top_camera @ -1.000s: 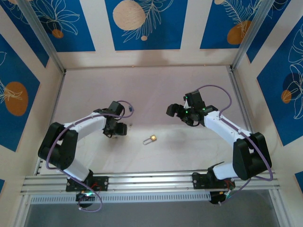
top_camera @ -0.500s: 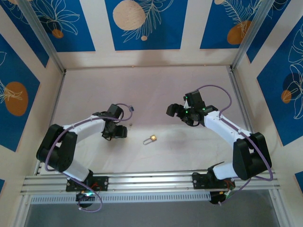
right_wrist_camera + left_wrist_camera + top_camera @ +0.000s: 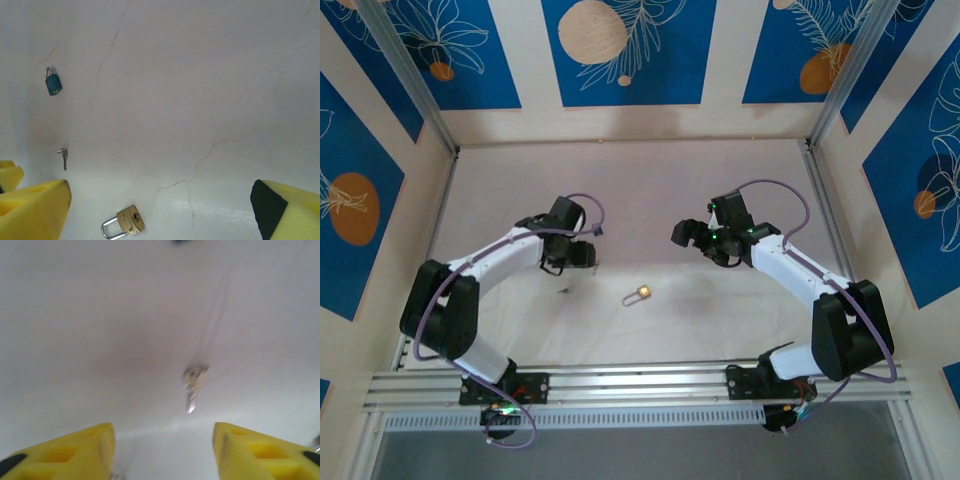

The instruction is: Unlock with the key

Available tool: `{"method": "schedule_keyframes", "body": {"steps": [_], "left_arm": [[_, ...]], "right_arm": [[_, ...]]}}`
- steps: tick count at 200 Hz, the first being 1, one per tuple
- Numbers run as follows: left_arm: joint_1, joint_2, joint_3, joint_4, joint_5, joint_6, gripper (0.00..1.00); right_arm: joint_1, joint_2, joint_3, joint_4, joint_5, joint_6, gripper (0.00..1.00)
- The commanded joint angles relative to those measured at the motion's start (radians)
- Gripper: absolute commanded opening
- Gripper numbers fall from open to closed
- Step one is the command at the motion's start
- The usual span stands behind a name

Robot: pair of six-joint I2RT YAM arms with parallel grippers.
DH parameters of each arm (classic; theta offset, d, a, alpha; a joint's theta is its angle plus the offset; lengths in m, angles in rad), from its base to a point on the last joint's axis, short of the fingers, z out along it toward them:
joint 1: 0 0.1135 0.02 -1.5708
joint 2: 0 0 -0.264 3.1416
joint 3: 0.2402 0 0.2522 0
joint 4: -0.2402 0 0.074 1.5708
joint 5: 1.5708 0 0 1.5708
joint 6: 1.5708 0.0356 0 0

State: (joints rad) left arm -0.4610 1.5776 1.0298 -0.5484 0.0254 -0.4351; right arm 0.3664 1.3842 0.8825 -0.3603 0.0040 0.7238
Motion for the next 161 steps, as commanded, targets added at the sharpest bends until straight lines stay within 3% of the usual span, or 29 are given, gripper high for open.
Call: {"method": "schedule_keyframes", "body": {"steps": [1, 34, 61, 86, 120, 161], "left_arm": [[-0.007, 0.067, 0.045, 0.009, 0.055, 0.031, 0.41], [-0.020, 0.101, 0.039, 0.066, 0.114, 0.074, 0.17], [-0.025, 0.083, -0.017, 0.173, 0.149, 0.128, 0.11], [-0.027, 0.084, -0.039, 0.240, 0.117, 0.159, 0.10], [-0.030, 0.130, -0.031, 0.210, 0.123, 0.175, 0.10], [-0.034, 0.124, -0.051, 0.199, 0.113, 0.186, 0.17]], "right_arm": [[0.004, -0.022, 0.013, -0.014, 0.004, -0.013, 0.92], [0.004, -0.022, 0.009, -0.012, -0.007, -0.022, 0.90], [0.006, -0.009, 0.014, -0.011, -0.012, -0.024, 0.90], [0.006, 0.005, 0.024, -0.008, -0.025, -0.023, 0.89], [0.009, 0.001, 0.024, -0.012, -0.026, -0.019, 0.90], [0.009, 0.002, 0.016, -0.012, -0.021, -0.018, 0.90]]}}
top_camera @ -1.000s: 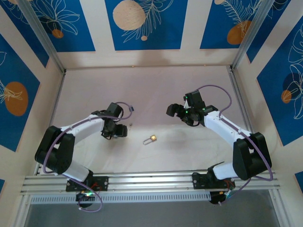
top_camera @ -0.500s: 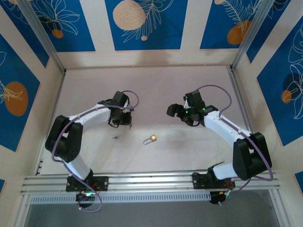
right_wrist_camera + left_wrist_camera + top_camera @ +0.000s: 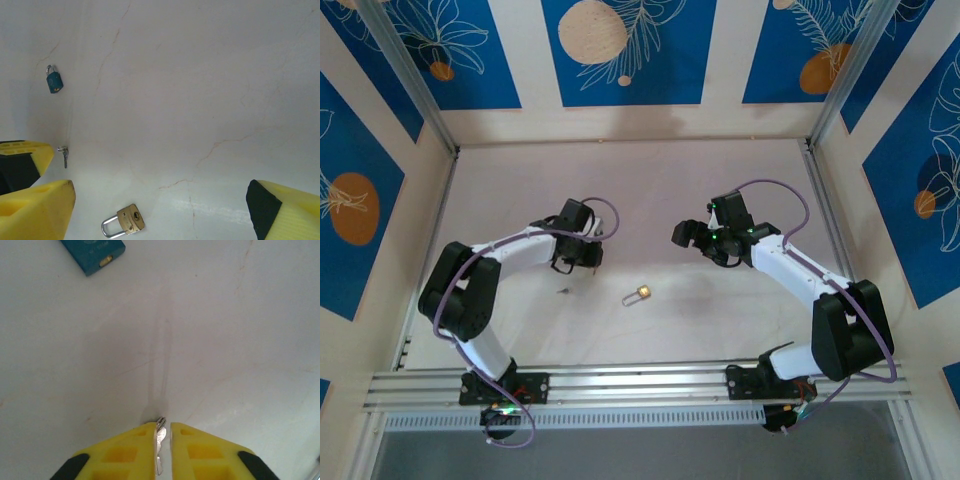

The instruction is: Unlock with the key

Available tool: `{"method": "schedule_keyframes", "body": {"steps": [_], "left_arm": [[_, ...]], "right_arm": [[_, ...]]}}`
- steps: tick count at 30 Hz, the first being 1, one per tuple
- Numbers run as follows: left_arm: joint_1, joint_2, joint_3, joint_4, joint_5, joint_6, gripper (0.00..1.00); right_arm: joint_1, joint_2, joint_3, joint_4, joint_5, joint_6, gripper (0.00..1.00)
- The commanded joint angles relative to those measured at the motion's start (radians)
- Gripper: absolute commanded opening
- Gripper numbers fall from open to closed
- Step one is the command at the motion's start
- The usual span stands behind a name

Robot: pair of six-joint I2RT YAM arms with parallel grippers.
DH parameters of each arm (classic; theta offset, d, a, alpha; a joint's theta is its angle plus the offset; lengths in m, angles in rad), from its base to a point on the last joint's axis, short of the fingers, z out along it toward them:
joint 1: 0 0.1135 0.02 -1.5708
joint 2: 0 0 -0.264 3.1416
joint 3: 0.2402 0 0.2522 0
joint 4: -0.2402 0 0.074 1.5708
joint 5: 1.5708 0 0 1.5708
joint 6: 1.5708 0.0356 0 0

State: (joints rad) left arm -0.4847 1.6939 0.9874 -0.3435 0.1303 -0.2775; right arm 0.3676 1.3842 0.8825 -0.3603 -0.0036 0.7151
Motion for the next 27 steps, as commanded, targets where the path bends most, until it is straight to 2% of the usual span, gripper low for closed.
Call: {"method": "schedule_keyframes", "body": {"steps": [1, 15, 27], "left_arm": [[-0.011, 0.008, -0.010, -0.005, 0.008, 0.029, 0.17], [-0.016, 0.048, 0.009, -0.014, -0.015, 0.033, 0.18], [-0.033, 0.046, 0.032, -0.019, -0.014, 0.027, 0.08]], "right_arm": [[0.008, 0.003, 0.016, -0.012, -0.014, -0.009, 0.90], [0.009, -0.011, 0.015, -0.026, -0.007, -0.011, 0.90], [0.009, -0.031, 0.009, -0.034, 0.004, -0.011, 0.90]]}}
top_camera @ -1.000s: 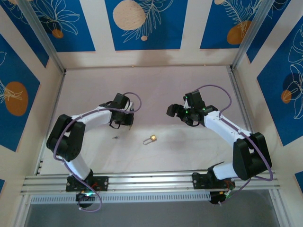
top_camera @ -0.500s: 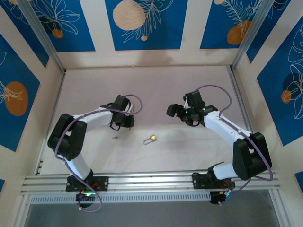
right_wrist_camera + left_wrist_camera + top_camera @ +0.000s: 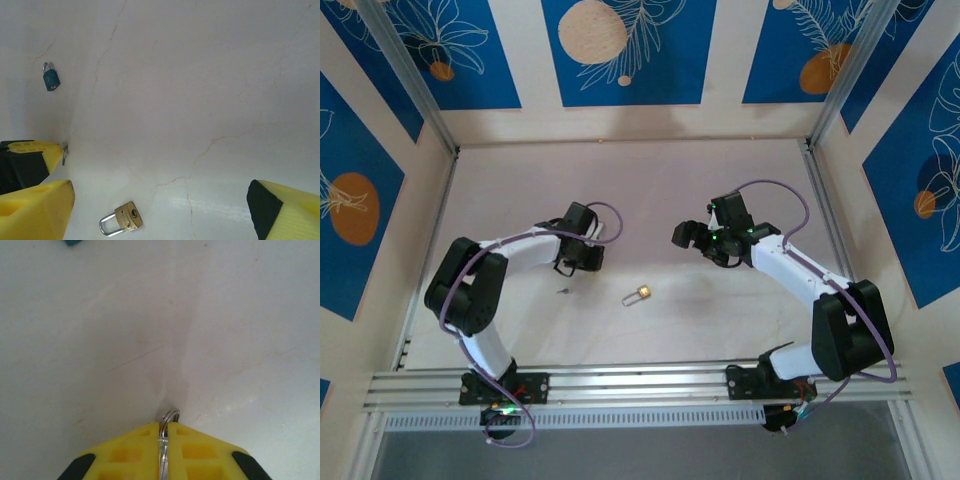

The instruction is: Unlock with the key

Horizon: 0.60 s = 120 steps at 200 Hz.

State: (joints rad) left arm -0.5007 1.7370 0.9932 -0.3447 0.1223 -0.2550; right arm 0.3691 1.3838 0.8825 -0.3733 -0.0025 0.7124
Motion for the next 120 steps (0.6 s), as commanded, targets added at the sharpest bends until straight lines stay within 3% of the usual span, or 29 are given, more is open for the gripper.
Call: {"method": "schedule_keyframes", "body": {"steps": [1, 61, 120], "left_arm": [[-0.020, 0.002, 0.031, -0.020, -0.005, 0.005, 0.07], [-0.077, 0.031, 0.101, -0.028, 0.012, -0.012, 0.00], [-0.216, 0.184, 0.251, 0.011, 0.117, -0.002, 0.00]], "right_arm": [[0.008, -0.030, 0.008, -0.021, 0.002, -0.007, 0.91], [0.007, -0.036, -0.002, -0.017, 0.004, -0.006, 0.90], [0.002, -0.041, -0.023, -0.018, 0.017, -0.008, 0.90]]}}
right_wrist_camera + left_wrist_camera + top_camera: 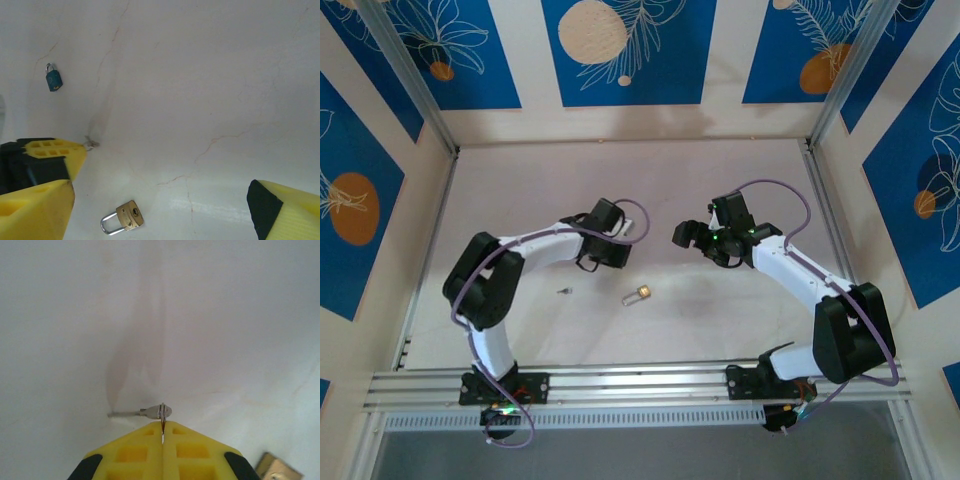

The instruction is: Unlock with the key

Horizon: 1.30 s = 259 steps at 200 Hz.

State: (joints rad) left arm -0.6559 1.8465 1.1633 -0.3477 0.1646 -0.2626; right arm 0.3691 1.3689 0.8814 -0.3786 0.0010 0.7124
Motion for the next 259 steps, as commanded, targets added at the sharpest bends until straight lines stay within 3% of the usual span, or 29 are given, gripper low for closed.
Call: {"method": "schedule_keyframes", "body": {"steps": [1, 48, 63, 117, 139, 154, 172, 191, 216, 259], "left_arm": [[-0.063, 0.078, 0.085, 0.014, 0.076, 0.007, 0.00], [-0.105, 0.177, 0.213, -0.025, 0.092, 0.023, 0.01], [-0.105, 0.189, 0.233, -0.034, 0.099, 0.026, 0.10], [-0.093, 0.084, 0.234, -0.106, 0.045, 0.063, 0.65], [-0.064, 0.004, 0.197, -0.140, -0.048, 0.045, 0.69], [-0.033, -0.054, 0.139, -0.140, -0.144, -0.002, 0.68], [0.003, -0.132, 0.035, -0.114, -0.258, -0.078, 0.68], [0.031, -0.226, -0.091, -0.068, -0.364, -0.149, 0.74], [0.055, -0.366, -0.236, -0.013, -0.434, -0.226, 1.00], [0.062, -0.562, -0.372, 0.012, -0.518, -0.261, 1.00]], "right_arm": [[0.001, -0.028, -0.022, -0.013, 0.014, -0.007, 0.90], [-0.030, -0.067, -0.062, -0.020, 0.025, -0.010, 0.90], [-0.042, -0.078, -0.077, -0.021, 0.026, -0.010, 0.90], [-0.044, -0.064, -0.067, -0.050, 0.059, -0.009, 0.88], [0.000, -0.015, -0.013, -0.089, 0.124, 0.000, 0.68], [0.044, 0.046, 0.039, -0.133, 0.192, 0.016, 0.41], [0.097, 0.137, 0.112, -0.173, 0.230, 0.023, 0.26], [0.165, 0.241, 0.205, -0.219, 0.273, 0.026, 0.26], [0.252, 0.364, 0.317, -0.282, 0.341, 0.028, 0.32], [0.304, 0.492, 0.408, -0.319, 0.341, 0.035, 0.38]]}}
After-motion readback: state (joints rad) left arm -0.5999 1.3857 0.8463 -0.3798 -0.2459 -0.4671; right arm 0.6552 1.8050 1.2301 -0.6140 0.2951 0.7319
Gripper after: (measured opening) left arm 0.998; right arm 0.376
